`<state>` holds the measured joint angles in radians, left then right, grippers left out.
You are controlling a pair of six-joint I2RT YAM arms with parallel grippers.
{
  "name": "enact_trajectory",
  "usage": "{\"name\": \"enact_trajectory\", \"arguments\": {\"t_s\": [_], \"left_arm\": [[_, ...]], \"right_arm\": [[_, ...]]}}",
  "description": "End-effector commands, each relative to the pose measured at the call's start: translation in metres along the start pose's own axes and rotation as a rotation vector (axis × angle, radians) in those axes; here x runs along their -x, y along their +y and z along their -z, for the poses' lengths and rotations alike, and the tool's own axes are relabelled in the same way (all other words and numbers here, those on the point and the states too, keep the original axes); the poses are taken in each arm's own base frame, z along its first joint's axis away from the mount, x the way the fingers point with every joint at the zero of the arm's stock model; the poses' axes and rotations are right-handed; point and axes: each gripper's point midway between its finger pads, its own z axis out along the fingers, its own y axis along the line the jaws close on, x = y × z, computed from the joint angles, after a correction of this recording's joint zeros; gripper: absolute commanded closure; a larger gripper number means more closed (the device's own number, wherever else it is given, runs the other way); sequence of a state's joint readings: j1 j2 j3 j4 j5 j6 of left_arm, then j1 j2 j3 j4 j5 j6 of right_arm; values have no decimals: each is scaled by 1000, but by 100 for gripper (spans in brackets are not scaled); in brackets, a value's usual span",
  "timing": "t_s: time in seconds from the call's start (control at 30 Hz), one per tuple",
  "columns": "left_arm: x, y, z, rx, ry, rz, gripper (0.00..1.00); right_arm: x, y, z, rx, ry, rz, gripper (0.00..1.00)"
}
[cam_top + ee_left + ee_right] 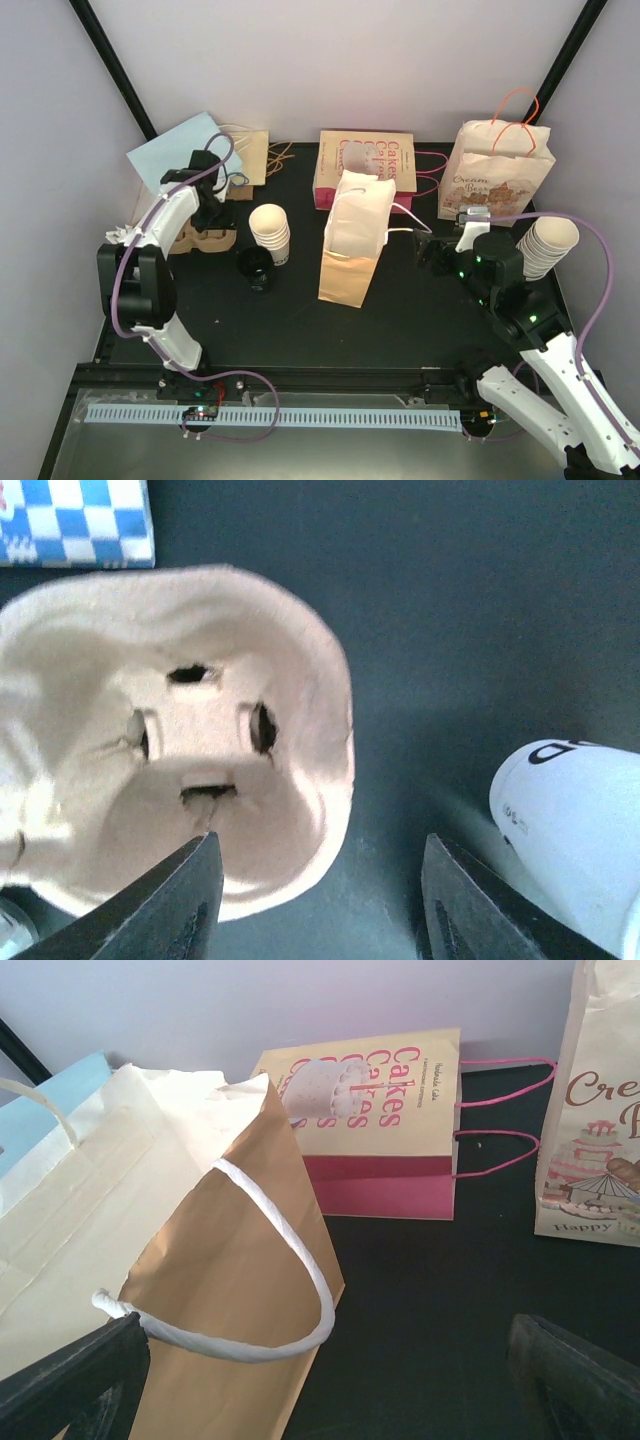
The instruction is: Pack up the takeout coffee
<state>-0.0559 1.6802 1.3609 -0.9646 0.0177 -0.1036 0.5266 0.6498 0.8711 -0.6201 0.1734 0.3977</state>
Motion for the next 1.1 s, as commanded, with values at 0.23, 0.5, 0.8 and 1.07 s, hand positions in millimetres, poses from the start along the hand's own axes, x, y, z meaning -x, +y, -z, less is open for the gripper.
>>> {"name": "enact_trajectory", "arguments": {"t_s": [0.23,0.5,0.8,1.07], "left_arm": [[5,-1,-17,56,77,-28,53],[4,5,-15,90,72,-21,70],[11,5,10,91,3,-11,86],[17,8,33,111,-55,-3,87]], "right_arm": [[17,1,8,-3,-55,8,0],[17,2,9,3,-54,6,0],[15,1,9,3,-50,6,0],[14,2,8,8,-43,3,0]]}}
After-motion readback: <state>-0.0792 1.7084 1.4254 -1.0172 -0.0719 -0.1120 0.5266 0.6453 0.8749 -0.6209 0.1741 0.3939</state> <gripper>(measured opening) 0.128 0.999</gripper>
